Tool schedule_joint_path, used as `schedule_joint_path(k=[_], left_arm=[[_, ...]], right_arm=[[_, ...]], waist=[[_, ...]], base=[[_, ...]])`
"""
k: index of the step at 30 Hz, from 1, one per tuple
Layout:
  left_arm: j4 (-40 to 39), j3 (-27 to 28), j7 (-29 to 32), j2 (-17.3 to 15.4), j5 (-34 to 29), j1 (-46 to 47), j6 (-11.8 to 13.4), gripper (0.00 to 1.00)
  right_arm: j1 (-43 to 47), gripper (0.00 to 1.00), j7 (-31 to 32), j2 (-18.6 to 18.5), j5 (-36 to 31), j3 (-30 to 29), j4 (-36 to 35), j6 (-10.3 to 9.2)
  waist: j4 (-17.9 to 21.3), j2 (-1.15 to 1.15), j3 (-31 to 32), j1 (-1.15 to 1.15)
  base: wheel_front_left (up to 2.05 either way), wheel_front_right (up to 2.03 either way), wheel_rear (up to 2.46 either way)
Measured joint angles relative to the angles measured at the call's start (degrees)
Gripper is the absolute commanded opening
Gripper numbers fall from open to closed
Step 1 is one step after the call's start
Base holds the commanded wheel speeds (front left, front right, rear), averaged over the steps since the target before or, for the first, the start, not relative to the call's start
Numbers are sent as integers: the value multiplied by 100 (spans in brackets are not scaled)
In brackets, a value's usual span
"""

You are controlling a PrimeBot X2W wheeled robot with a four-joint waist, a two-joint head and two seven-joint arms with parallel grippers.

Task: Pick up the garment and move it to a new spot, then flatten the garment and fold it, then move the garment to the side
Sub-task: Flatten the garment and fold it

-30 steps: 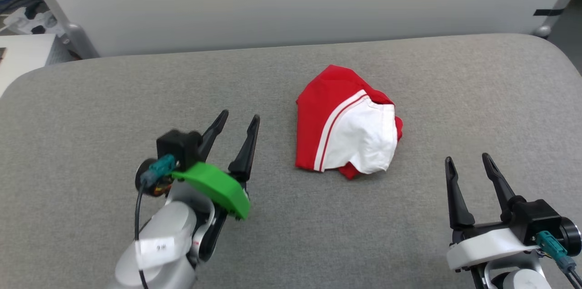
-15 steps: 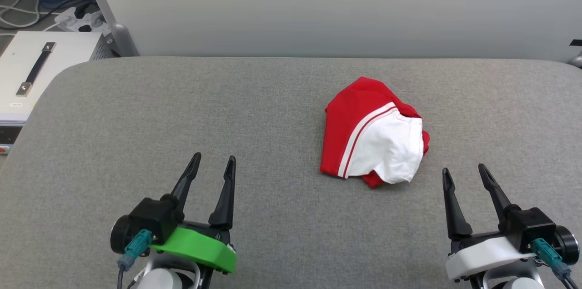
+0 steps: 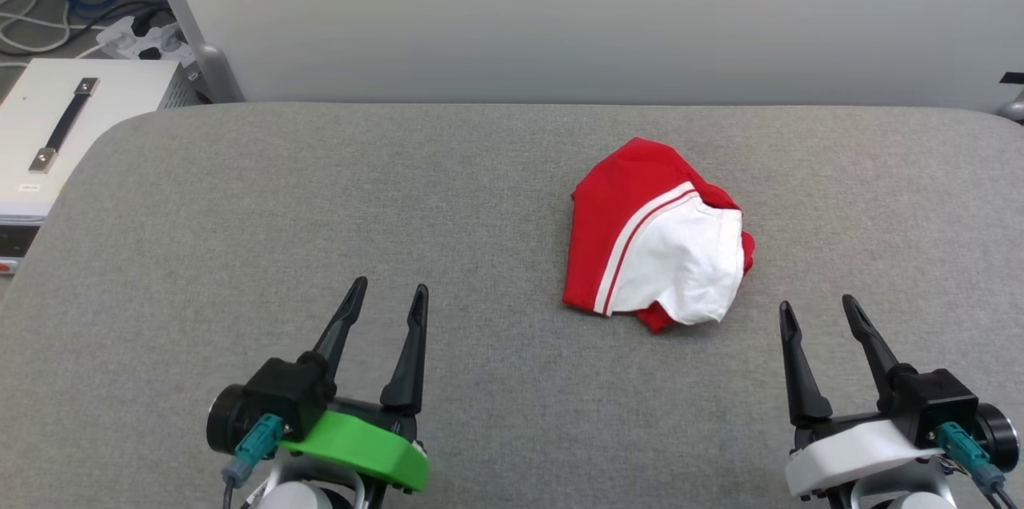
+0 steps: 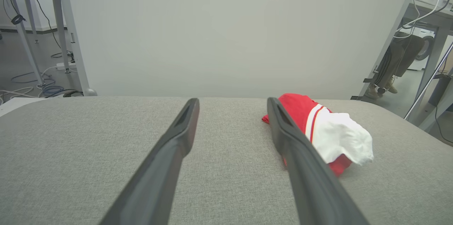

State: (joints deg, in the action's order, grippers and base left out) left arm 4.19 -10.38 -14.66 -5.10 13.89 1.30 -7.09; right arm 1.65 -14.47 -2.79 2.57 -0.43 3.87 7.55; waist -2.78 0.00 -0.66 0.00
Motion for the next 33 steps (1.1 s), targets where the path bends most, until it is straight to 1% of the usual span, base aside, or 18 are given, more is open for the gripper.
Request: schedule_joint_path(k=[7, 11, 13, 15, 19, 22, 24, 28, 30, 33], left_arm=[[-63, -177, -1, 27, -22, 1, 0, 100], [-12, -168, -1, 31, -20, 7, 0, 100], [2, -159, 0, 31, -20, 15, -1, 100], [3, -143, 0, 33, -20, 30, 0, 100], [-1, -143, -1, 58, -4, 115, -1, 100], [33, -183, -1, 121, 88, 181, -1, 100], [58, -221, 0, 132, 136, 235, -1, 100], [94, -368, 0, 144, 138, 328, -1, 100], [101, -388, -1, 151, 140, 402, -1, 100], [109, -389, 0, 157, 175, 494, -1, 100]], right_arm=[[0, 100, 0, -1, 23, -66, -14, 0], [-21, 100, 22, 0, -86, -24, 7, 0], [-92, 100, 226, -40, -118, 27, 0, 0], [-227, 100, 586, -203, -116, 191, -24, 0], [-666, 100, 1731, -828, 77, 749, -134, 1], [-1083, 100, 2798, -1338, 450, 1061, -183, 1], [-1390, 100, 3641, -1677, 758, 1258, -185, 1], [-1920, 100, 5016, -2120, 1391, 1533, -185, 1], [-2169, 100, 5466, -2309, 1540, 1631, -188, 1], [-2504, 100, 6039, -2464, 1774, 1773, -148, 0]], waist=[[-49, 0, -56, 0], [-113, 0, -116, 0], [-162, 0, -143, 0], [-225, 0, -176, 0], [-375, 0, -289, 0], [-500, 0, -403, 0], [-593, 0, -495, 0], [-797, 0, -659, 0], [-898, 0, -739, 0], [-1056, 0, -864, 0]], base=[[0, 0, 0], [0, 0, 0], [0, 0, 0], [0, 0, 0], [0, 0, 0], [0, 0, 0], [0, 0, 0], [0, 0, 0], [0, 0, 0], [0, 0, 0]])
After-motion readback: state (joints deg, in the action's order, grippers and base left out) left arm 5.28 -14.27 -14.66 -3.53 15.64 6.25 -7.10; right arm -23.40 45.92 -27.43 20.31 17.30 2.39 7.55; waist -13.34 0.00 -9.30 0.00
